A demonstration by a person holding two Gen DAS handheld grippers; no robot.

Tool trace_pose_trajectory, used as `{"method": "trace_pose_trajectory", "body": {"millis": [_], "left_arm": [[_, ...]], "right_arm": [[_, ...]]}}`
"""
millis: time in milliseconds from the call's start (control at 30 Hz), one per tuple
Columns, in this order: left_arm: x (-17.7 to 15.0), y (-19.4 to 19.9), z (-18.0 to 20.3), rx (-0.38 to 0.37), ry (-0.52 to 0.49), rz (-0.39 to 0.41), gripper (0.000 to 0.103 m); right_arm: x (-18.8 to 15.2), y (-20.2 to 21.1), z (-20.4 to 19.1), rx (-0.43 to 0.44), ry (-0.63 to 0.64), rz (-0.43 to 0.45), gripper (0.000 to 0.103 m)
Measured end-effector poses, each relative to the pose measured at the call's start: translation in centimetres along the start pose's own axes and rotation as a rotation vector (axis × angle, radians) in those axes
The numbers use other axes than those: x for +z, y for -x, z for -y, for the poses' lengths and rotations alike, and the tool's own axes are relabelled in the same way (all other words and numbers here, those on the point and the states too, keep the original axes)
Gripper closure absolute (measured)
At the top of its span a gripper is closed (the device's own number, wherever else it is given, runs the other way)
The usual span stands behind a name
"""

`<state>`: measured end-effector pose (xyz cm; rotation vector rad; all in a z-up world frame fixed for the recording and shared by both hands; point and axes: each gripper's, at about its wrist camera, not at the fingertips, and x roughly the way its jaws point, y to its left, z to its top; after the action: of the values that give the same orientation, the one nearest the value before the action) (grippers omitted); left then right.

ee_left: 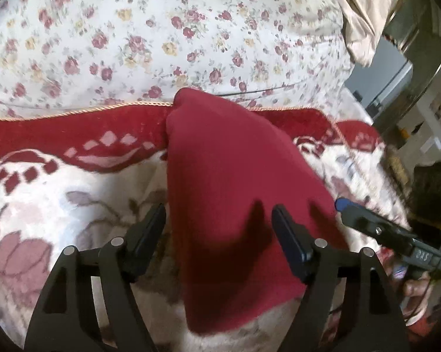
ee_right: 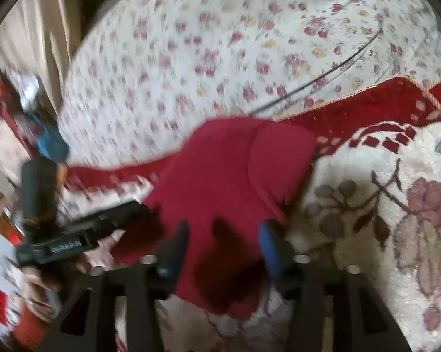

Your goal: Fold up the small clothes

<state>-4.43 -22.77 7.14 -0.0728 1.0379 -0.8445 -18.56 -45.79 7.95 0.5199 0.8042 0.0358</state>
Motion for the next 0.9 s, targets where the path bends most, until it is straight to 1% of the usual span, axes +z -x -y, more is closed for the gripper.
{"method": "trace_pose_trajectory", "body": {"millis": [33, 67, 100, 200, 267, 367, 400, 433, 467, 500, 533, 567, 633, 700, 733, 800, 833, 900], "left_arm": [[0.3, -0.5, -0.3, -0.011, 0.013, -0.011, 0.028], [0.7, -1.2, -0.8, -0.023, 0.026, -0.028, 0.028], [0.8, -1.6, -1.0, -0.032, 0.03, -0.039, 0.028], [1.0, -3.5, -1.6, -0.078, 0.035, -0.08, 0.023], [1.1, -4.1, -1.9, -0.097, 0.045, -0.098, 0.021], [1.2, -4.7, -2.3, -0.136, 0.061, -0.128, 0.021], [1.2, -4.7, -2.4, -0.147, 0.06, -0.133, 0.021], [1.2, -4.7, -2.5, -0.152, 0.059, -0.136, 0.022], [1.1, -4.7, -2.5, -0.152, 0.058, -0.134, 0.024], [1.1, -4.4, -2.5, -0.148, 0.054, -0.131, 0.028], [1.0, -4.2, -2.4, -0.146, 0.048, -0.126, 0.032], [1.0, -3.8, -2.2, -0.143, 0.041, -0.12, 0.034], [0.6, -2.4, -1.9, -0.139, 0.036, -0.109, 0.037], [0.0, -0.4, -1.6, -0.153, 0.033, -0.094, 0.037], [-0.6, 1.1, -1.5, -0.148, 0.026, -0.078, 0.037], [-2.1, 4.3, -1.3, -0.116, 0.002, -0.058, 0.037], [-2.8, 5.3, -1.5, -0.1, -0.001, -0.056, 0.037], [-5.1, 8.0, -2.3, -0.051, 0.014, -0.05, 0.037]], "right_arm": [[0.3, -0.2, 0.3, -0.022, -0.007, 0.002, 0.021], [0.5, -0.5, 0.9, -0.053, -0.02, 0.001, 0.021], [0.7, -0.6, 1.3, -0.049, -0.038, -0.001, 0.021], [1.2, -1.3, 3.8, 0.041, -0.171, 0.015, 0.021], [1.7, -3.2, 5.0, 0.122, -0.228, -0.03, 0.021], [1.9, -7.0, 5.8, 0.193, -0.255, -0.129, 0.021], [1.8, -8.2, 6.0, 0.214, -0.262, -0.152, 0.024], [1.5, -8.9, 6.2, 0.227, -0.27, -0.15, 0.029], [1.6, -9.0, 5.9, 0.238, -0.256, -0.123, 0.035], [1.7, -9.0, 5.4, 0.255, -0.243, -0.126, 0.045], [1.8, -8.9, 4.9, 0.254, -0.238, -0.13, 0.049], [1.9, -8.6, 4.2, 0.249, -0.224, -0.129, 0.051], [2.1, -7.7, 3.0, 0.278, -0.188, -0.124, 0.056], [2.2, -6.6, 1.4, 0.324, -0.162, -0.133, 0.057], [2.1, -6.0, 0.4, 0.346, -0.143, -0.136, 0.057], [1.7, -5.1, -1.9, 0.382, -0.097, -0.158, 0.057], [1.3, -5.0, -2.7, 0.399, -0.087, -0.178, 0.057], [0.2, -5.6, -4.6, 0.44, -0.068, -0.234, 0.057]]}}
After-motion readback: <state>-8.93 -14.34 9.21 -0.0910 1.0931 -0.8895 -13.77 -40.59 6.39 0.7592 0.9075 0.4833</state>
